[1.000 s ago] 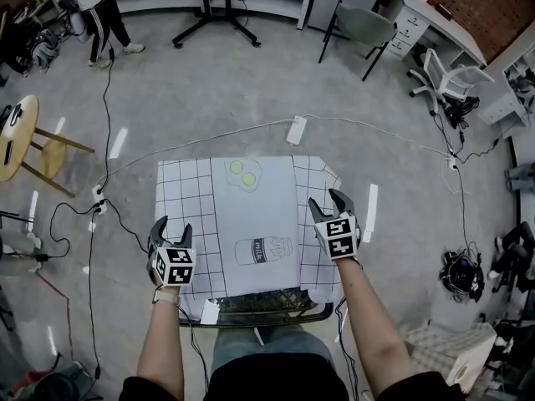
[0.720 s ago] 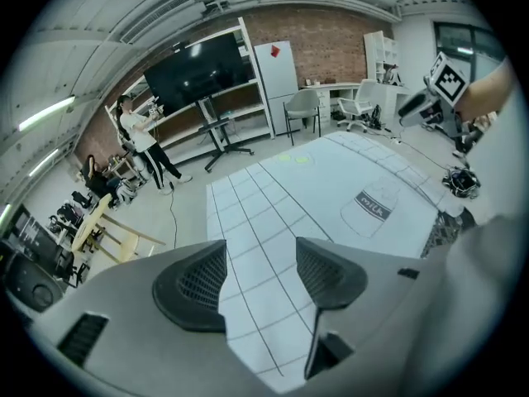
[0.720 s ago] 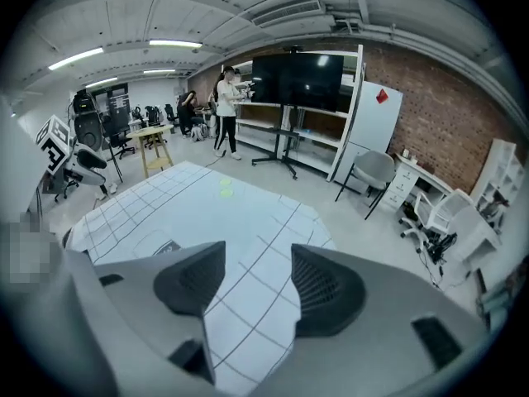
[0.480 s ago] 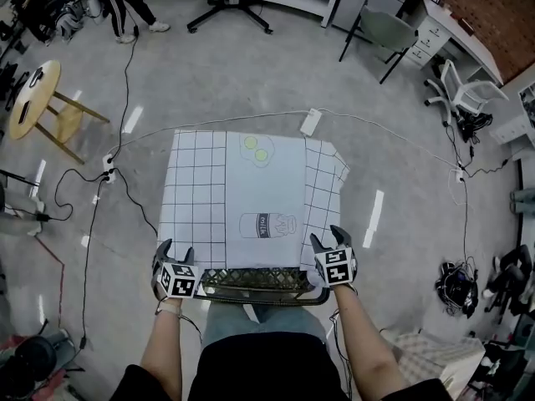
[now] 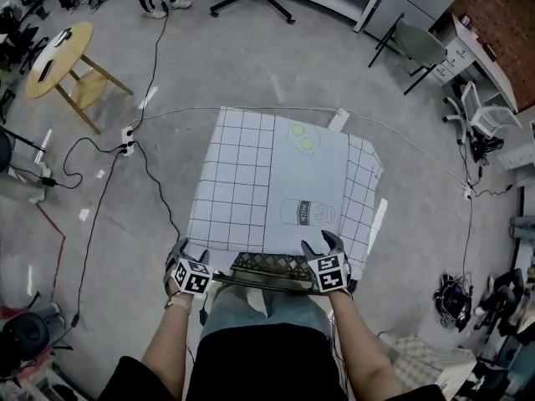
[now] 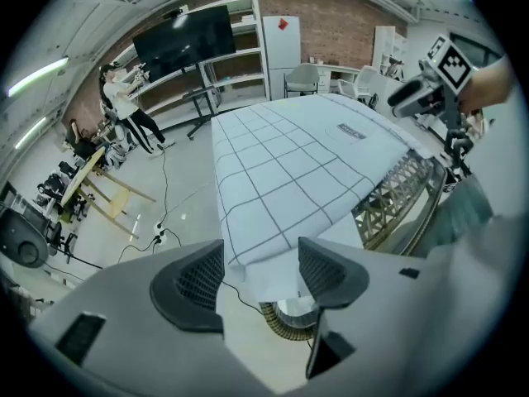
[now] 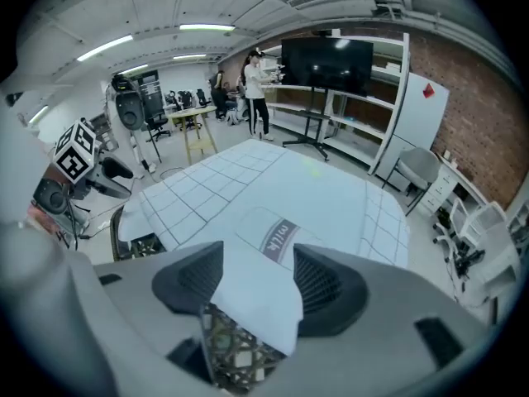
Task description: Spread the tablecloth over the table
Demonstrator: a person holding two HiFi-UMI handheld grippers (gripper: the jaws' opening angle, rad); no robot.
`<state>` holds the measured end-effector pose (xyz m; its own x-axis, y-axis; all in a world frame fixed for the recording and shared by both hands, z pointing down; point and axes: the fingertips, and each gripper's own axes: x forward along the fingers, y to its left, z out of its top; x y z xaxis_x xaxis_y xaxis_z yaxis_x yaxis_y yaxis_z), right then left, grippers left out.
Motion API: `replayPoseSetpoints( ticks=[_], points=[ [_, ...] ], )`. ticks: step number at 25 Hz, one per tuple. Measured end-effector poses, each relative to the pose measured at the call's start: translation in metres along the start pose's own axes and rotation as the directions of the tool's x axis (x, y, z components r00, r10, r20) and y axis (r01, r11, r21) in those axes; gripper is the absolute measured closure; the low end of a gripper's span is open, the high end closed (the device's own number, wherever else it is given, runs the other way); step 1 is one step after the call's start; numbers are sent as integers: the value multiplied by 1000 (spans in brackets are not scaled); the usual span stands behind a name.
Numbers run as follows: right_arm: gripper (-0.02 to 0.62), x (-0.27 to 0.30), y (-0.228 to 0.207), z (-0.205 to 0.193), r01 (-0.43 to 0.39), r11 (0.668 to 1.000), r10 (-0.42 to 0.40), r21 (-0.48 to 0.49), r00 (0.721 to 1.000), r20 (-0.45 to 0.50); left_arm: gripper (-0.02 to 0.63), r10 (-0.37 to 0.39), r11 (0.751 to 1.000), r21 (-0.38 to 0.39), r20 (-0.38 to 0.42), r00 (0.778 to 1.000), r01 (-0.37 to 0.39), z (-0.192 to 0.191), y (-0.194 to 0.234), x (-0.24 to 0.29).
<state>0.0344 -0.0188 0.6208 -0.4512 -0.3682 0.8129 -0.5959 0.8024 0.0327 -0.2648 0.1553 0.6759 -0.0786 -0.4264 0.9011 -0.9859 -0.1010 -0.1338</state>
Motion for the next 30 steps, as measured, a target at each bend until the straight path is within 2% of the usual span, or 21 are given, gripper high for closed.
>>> replayPoseSetpoints(
  ticks=[6,11,14,17,21,24,25,26,28,30],
  points=[
    [334,37,107,24,-124,982,116,-144,991,-63,322,-109,990,-81,30,994,111,-37,6,14],
    [319,70,163,24,-198,958,170,-209,975,-143,310,-254,949,-175,58,965,260,-52,-6,31],
    [319,88,181,17,-227,946,184,-231,963,-196,310,-314,920,-218,83,946,325,-53,-10,36],
    [319,101,188,8,-239,943,182,-230,953,-244,310,-361,896,-229,125,924,380,-51,-9,36],
    [319,109,191,0,-251,941,184,-228,943,-278,312,-416,846,-285,176,892,451,-53,-11,36],
    [321,111,186,0,-238,949,179,-205,946,-269,357,-423,838,-289,194,885,464,-53,-13,34],
    [341,112,183,0,-229,954,175,-191,948,-264,360,-420,840,-287,196,886,461,-53,-13,34],
    [394,113,180,1,-221,960,173,-171,950,-259,365,-416,842,-286,196,888,457,-53,-12,33],
    [552,111,175,7,-207,971,173,-117,953,-247,389,-400,846,-294,201,894,445,-52,-9,32],
    [582,106,171,16,-190,979,169,-76,960,-224,455,-376,850,-309,213,902,427,-50,-1,30]
  ],
)
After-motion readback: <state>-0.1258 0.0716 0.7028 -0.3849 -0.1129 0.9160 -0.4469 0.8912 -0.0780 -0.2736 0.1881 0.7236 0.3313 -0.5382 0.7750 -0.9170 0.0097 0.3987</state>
